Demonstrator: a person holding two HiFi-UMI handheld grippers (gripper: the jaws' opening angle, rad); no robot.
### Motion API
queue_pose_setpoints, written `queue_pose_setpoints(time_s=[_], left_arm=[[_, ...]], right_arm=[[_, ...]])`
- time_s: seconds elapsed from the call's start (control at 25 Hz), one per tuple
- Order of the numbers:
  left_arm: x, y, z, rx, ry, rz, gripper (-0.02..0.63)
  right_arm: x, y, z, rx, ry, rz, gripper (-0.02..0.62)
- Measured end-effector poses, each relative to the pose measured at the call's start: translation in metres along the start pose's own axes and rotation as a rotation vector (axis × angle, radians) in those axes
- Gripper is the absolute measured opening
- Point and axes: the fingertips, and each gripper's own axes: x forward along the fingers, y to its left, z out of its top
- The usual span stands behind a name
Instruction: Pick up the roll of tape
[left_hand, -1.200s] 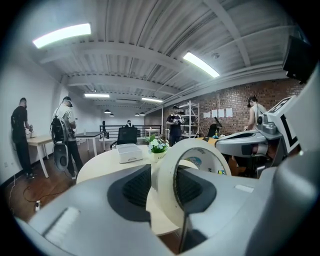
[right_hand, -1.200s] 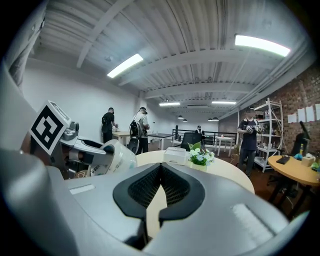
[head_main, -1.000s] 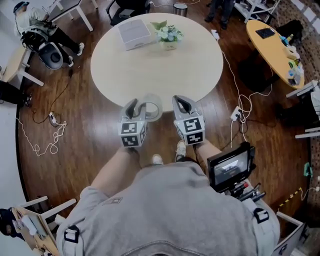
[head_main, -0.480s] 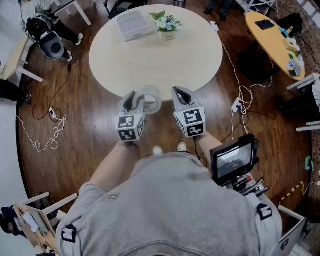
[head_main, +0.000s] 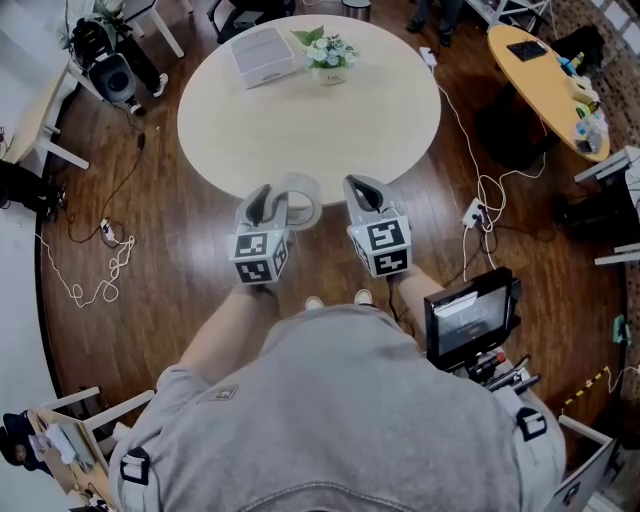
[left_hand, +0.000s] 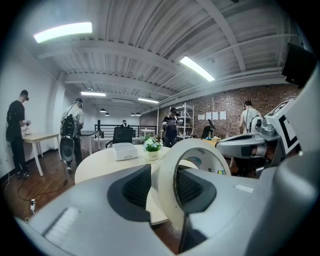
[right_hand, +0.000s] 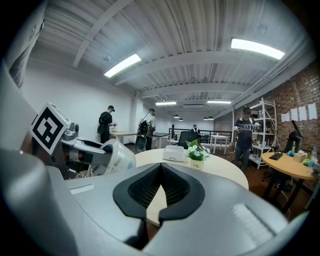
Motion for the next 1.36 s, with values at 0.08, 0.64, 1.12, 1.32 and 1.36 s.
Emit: queue_pose_setpoints(time_s=[0.08,0.64,1.12,1.32,1.36], left_arm=[[0.0,-0.002,0.001,0.001,-0.001,-0.001,0.123],[-0.002,-0.009,0.0,-0.003,0.003,-0.006,0.123],[0.003,-0.005,0.0,-0.006,0.004,-0.011,0.123],[0.006,-0.002,0.002,-0.006,0.005,-0.015,0.123],[0.007,-0.002,0.002,-0.006,0.005,-0.016,0.123]], right_arm=[[-0.002,-0.001,-0.001,0.002,0.001,-0.001,0.014],[-0.01,-0.001,-0.006,0.006,0.004,-0.001,0.012],[-0.004,-0.001,-0.007,0.012,0.005,-0.007,0.012],[0.0,0.0,-0.005,0.016,0.006,-0.008,0.013],[0.001,0.0,-0.004,0.017,0.005,-0.007,0.012]])
